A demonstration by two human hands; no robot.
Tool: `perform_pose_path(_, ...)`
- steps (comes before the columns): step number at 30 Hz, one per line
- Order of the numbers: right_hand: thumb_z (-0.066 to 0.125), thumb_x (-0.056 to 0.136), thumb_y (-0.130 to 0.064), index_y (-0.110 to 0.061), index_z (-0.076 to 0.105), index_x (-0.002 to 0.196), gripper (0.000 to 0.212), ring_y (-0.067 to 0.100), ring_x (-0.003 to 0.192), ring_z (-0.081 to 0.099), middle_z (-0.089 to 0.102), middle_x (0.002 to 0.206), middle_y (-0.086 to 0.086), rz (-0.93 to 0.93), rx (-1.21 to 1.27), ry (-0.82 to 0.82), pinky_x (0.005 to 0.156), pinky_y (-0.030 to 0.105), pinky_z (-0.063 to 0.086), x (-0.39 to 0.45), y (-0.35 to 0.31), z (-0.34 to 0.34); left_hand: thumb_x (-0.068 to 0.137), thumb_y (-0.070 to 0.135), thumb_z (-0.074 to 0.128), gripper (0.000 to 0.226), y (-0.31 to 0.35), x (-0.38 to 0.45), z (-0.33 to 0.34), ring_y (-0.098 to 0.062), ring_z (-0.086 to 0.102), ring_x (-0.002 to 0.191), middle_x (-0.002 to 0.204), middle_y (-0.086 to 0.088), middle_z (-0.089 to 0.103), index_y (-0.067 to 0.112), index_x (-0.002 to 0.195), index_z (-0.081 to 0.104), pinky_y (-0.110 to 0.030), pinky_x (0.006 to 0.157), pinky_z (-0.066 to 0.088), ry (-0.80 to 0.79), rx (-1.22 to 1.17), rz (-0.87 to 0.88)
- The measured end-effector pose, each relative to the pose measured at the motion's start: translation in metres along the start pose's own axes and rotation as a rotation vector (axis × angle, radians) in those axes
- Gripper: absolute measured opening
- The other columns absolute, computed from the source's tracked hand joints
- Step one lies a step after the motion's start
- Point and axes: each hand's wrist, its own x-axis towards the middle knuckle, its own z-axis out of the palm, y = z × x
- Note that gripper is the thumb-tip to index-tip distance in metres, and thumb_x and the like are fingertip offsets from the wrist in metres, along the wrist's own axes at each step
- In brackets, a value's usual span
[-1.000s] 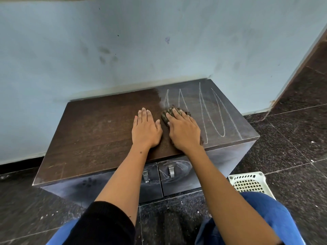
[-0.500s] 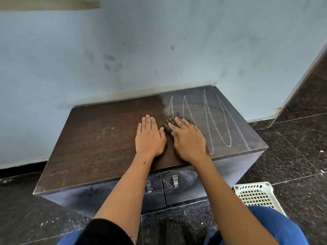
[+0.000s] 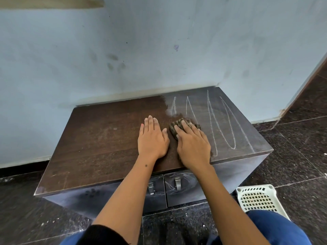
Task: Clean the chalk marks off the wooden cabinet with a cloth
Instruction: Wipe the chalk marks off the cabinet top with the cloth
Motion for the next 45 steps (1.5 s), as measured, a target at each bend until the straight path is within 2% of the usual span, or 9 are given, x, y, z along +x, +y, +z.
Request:
perform_pose_path(5, 0.03, 0.101, -0.029, -0.028, 0.038, 0.142, 0.043, 0.017, 0.144, 0.02, 0.028, 0.154, -0.003, -0.005, -0.02, -0.063, 0.117, 0.036, 0.015, 0.065, -0.008, 0.01, 0.102, 0.035, 0.019, 0.059, 0.001, 0.0, -0.003, -0.022, 0.0, 0.147, 0.159, -0.012, 0.003, 0.003, 0.151, 0.009, -0.034, 0.119, 0.0, -0.015, -0.006, -0.002)
perform_pose_path(10, 0.028, 0.101, -0.029, -0.028, 0.039, 0.142, 0.042, 0.015, 0.143, 0.02, 0.028, 0.154, -0.005, -0.003, -0.014, -0.047, 0.116, 0.034, 0.015, 0.037, -0.007, 0.007, 0.102, 0.036, 0.018, 0.059, 0.0, -0.001, -0.002, -0.022, 0.0, 0.147, 0.159, -0.013, 0.003, 0.003, 0.151, 0.009, -0.034, 0.119, 0.001, -0.011, -0.004, 0.005)
perform_pose_path(15, 0.036, 0.094, -0.026, -0.026, 0.057, 0.128, 0.041, 0.019, 0.134, 0.042, 0.048, 0.142, -0.003, 0.023, 0.001, 0.087, 0.109, 0.036, 0.031, -0.023, -0.007, 0.003, 0.102, 0.035, 0.019, 0.059, 0.0, 0.0, 0.0, -0.022, 0.0, 0.147, 0.159, -0.012, 0.003, 0.004, 0.151, 0.009, -0.034, 0.119, 0.0, 0.001, -0.007, -0.001)
perform_pose_path(19, 0.028, 0.101, -0.029, -0.03, 0.04, 0.141, 0.042, 0.017, 0.143, 0.021, 0.029, 0.154, -0.005, -0.007, -0.001, -0.049, 0.115, 0.035, 0.016, 0.02, -0.01, 0.006, 0.102, 0.035, 0.018, 0.059, 0.0, 0.001, 0.0, -0.022, -0.002, 0.147, 0.159, -0.012, 0.001, 0.004, 0.151, 0.008, -0.034, 0.119, -0.001, -0.008, 0.007, 0.0)
perform_pose_path(24, 0.03, 0.101, -0.027, -0.028, 0.041, 0.141, 0.041, 0.017, 0.144, 0.019, 0.029, 0.154, -0.004, -0.005, 0.007, -0.067, 0.117, 0.037, 0.015, 0.079, -0.014, 0.017, 0.102, 0.035, 0.019, 0.059, 0.002, 0.0, -0.003, -0.023, -0.001, 0.147, 0.159, -0.013, 0.002, 0.003, 0.151, 0.009, -0.035, 0.119, -0.001, -0.022, -0.002, 0.001)
perform_pose_path(29, 0.028, 0.101, -0.028, -0.03, 0.042, 0.14, 0.041, 0.014, 0.143, 0.019, 0.029, 0.153, -0.006, 0.031, 0.042, -0.029, 0.116, 0.033, 0.013, 0.036, -0.012, 0.01, 0.102, 0.035, 0.018, 0.059, 0.001, -0.001, -0.002, -0.023, -0.001, 0.147, 0.159, -0.013, 0.003, 0.003, 0.15, 0.01, -0.034, 0.119, 0.0, -0.014, 0.001, 0.006)
perform_pose_path(33, 0.025, 0.096, -0.029, -0.029, 0.05, 0.135, 0.046, 0.016, 0.14, 0.03, 0.038, 0.149, -0.005, 0.055, 0.044, 0.071, 0.114, 0.034, 0.019, -0.007, -0.012, 0.006, 0.102, 0.035, 0.017, 0.059, 0.0, 0.0, 0.0, -0.023, -0.001, 0.147, 0.159, -0.012, 0.002, 0.003, 0.151, 0.008, -0.034, 0.119, 0.0, -0.01, 0.007, 0.005)
perform_pose_path(37, 0.032, 0.1, -0.028, -0.03, 0.043, 0.14, 0.041, 0.015, 0.143, 0.02, 0.03, 0.153, -0.006, 0.017, 0.029, -0.002, 0.116, 0.034, 0.014, 0.038, -0.014, 0.011, 0.102, 0.035, 0.017, 0.059, 0.0, 0.0, 0.0, -0.023, -0.001, 0.147, 0.159, -0.013, 0.003, 0.004, 0.151, 0.009, -0.034, 0.119, 0.0, 0.006, 0.012, 0.015)
perform_pose_path(45, 0.035, 0.1, -0.025, -0.027, 0.042, 0.14, 0.041, 0.019, 0.143, 0.022, 0.031, 0.153, -0.004, -0.018, 0.011, -0.058, 0.117, 0.038, 0.016, 0.139, -0.018, 0.03, 0.102, 0.035, 0.018, 0.059, 0.001, 0.001, -0.002, -0.022, 0.0, 0.147, 0.16, -0.011, 0.004, 0.005, 0.151, 0.009, -0.035, 0.119, 0.001, 0.004, -0.004, 0.006)
